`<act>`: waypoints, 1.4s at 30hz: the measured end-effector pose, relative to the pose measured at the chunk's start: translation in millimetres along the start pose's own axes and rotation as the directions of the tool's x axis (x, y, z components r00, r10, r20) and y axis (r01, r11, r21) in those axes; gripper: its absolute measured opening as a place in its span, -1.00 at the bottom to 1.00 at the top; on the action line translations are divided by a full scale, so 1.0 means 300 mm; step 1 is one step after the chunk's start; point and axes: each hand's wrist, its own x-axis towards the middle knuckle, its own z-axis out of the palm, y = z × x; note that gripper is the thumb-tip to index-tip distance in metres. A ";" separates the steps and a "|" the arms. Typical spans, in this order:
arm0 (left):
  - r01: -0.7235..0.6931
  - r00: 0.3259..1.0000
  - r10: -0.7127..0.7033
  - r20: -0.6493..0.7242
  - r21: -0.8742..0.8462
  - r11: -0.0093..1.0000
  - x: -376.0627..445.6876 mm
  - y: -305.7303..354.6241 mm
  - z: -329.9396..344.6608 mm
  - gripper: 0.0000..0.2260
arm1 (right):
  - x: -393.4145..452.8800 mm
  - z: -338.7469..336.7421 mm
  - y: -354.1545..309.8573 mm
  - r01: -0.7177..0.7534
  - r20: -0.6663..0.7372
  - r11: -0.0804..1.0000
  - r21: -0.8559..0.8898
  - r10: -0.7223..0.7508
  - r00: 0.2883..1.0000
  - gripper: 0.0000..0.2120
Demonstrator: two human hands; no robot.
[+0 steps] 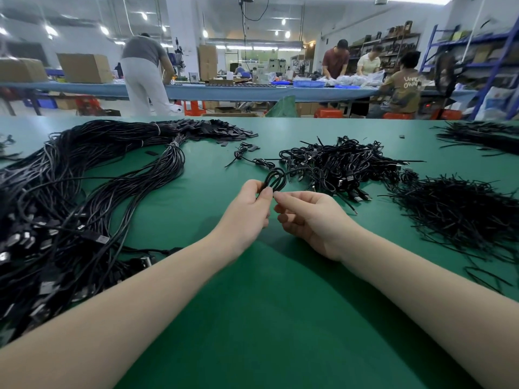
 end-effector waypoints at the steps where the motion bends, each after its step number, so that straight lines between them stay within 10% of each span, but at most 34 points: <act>1: 0.007 1.000 -0.007 0.013 -0.010 1.000 -0.001 0.001 0.001 -0.88 | -0.001 -0.001 0.000 0.000 0.007 1.000 -0.007 0.000 1.000 -0.88; 11: 0.068 0.997 -0.070 -0.029 -0.074 0.995 -0.013 -0.006 0.020 -0.88 | -0.010 0.000 -0.002 0.247 -0.034 0.901 -0.356 -0.277 0.960 -0.90; 18: 0.207 0.978 -0.207 0.012 0.015 0.978 -0.022 0.028 0.027 -0.66 | -0.028 0.008 -0.016 0.487 0.267 0.112 -0.866 -0.719 0.641 -0.91; 21: 0.277 0.960 -0.278 -0.014 -0.071 0.958 -0.025 0.048 0.014 -0.60 | -0.034 -0.003 -0.022 0.504 0.360 -0.035 -0.863 -0.744 0.563 -0.89; 27: 0.072 0.971 -0.065 -0.230 0.022 0.997 -0.023 0.039 0.008 -0.60 | -0.043 0.005 -0.025 0.546 0.309 0.107 -0.831 -0.727 0.613 -0.91; 32: -0.216 0.963 0.238 -0.124 0.165 0.962 -0.020 0.012 -0.007 -0.61 | -0.038 0.001 -0.030 0.544 0.228 0.217 -0.810 -0.739 0.634 -0.91; 42: -0.240 0.956 0.262 -0.136 0.156 0.958 -0.025 0.014 -0.001 -0.65 | -0.022 -0.003 -0.016 0.465 0.157 0.279 -0.840 -0.695 0.702 -0.86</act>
